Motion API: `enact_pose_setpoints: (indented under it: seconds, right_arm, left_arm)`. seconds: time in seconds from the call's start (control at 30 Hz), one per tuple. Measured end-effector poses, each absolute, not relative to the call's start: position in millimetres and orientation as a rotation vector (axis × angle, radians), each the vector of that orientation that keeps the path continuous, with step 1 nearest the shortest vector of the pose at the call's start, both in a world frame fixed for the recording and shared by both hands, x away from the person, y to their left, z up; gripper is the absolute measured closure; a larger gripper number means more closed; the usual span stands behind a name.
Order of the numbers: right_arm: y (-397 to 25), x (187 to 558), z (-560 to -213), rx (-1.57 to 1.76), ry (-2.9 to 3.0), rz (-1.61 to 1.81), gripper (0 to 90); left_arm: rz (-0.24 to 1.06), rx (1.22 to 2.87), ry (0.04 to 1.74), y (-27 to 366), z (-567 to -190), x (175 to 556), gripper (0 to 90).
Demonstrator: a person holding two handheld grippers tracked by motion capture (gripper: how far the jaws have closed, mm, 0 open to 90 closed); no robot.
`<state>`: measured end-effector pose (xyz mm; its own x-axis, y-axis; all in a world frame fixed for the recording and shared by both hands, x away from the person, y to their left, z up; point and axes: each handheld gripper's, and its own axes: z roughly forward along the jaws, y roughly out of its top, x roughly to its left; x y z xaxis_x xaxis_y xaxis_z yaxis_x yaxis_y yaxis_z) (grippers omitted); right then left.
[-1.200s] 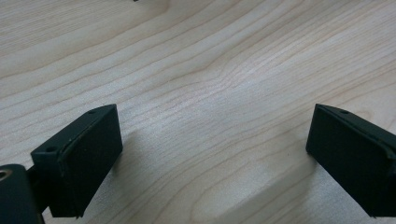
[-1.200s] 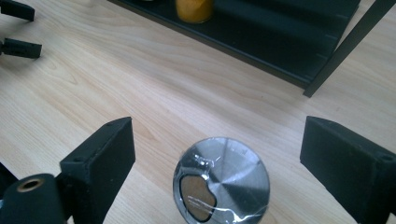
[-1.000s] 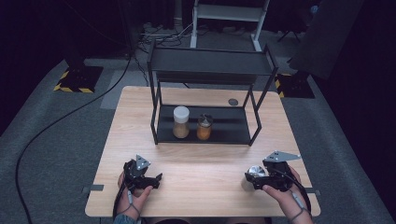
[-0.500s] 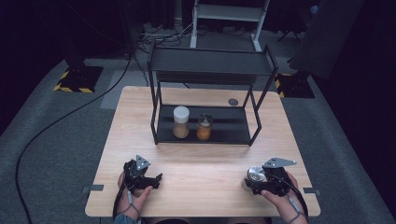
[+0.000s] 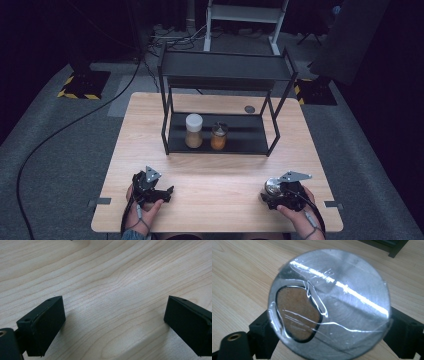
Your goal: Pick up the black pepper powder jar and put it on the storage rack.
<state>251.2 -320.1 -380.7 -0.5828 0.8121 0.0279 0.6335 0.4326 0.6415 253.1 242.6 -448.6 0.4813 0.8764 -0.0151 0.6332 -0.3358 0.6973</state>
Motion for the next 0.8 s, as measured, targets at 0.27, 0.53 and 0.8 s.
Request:
enact_pose_setpoints:
  seconds: [0.27, 0.53, 0.8]
  right_arm:
    - [-315.0, 252.5, -384.5, 1.214, 2.424, 0.866, 30.1]
    - [-309.1, 253.7, -380.8, 1.211, 2.431, 0.831, 31.0]
    - [-307.7, 256.0, -373.9, 1.218, 2.432, 0.828, 31.1]
  left_arm:
    - [0.486, 2.085, 1.241, 242.7, -448.5, 253.1, 3.5]
    - [0.486, 2.084, 1.242, 242.7, -448.6, 253.1, 3.5]
    - [0.486, 2.084, 1.242, 242.6, -448.6, 253.1, 3.4]
